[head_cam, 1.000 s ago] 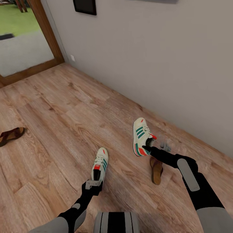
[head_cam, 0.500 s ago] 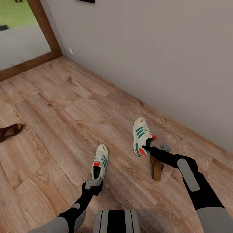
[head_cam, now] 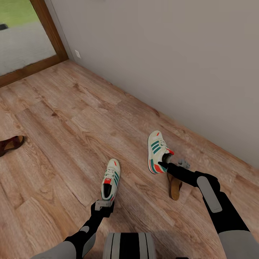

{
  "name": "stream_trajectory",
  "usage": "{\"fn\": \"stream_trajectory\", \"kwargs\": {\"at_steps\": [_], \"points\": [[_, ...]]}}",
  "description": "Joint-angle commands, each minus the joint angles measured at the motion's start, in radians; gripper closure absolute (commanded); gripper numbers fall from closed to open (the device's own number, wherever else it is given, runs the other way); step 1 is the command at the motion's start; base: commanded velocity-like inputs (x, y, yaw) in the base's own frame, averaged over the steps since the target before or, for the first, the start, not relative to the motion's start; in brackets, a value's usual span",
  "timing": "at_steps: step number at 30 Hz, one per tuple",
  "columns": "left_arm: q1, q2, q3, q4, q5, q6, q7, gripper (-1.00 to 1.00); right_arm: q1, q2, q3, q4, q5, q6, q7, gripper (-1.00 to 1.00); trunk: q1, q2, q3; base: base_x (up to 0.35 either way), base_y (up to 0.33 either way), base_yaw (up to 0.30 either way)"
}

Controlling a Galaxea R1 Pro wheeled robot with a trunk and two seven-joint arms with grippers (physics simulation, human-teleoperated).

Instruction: Pick up the two gym shoes and the two sandals from the corridor floor and place them onto the hallstand (shoe rack) in the corridor, making sure they are on the rack and not on the floor. Arrange them so the two gym shoes are next to each other and the two sandals are next to each other.

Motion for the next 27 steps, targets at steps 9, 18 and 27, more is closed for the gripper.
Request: {"fn": "stream_trajectory", "kwargs": {"at_steps": [9,18,27], "points": [[0.000,0.000,0.000,0.001,-0.002,-0.003,-0.001,-1.00,0.000,0.000,-0.001,-0.001,0.002,0.004,0.005,1.00,0.000,0.000,-0.005,0.000,0.000,0.000],[0.000,0.000,0.000,0.001,-0.002,-0.003,-0.001,-1.00,0.000,0.000,-0.001,0.000,0.002,0.004,0.005,1.00,0.000,0.000,-0.005,0.105,0.000,0.000],[0.000,0.000,0.000,0.001,-0.002,-0.003,-0.001,-1.00,0.000,0.000,-0.001,0.000,0.002,0.004,0.005,1.00,0.000,0.000,-0.005,0.047,0.000,0.000]]}}
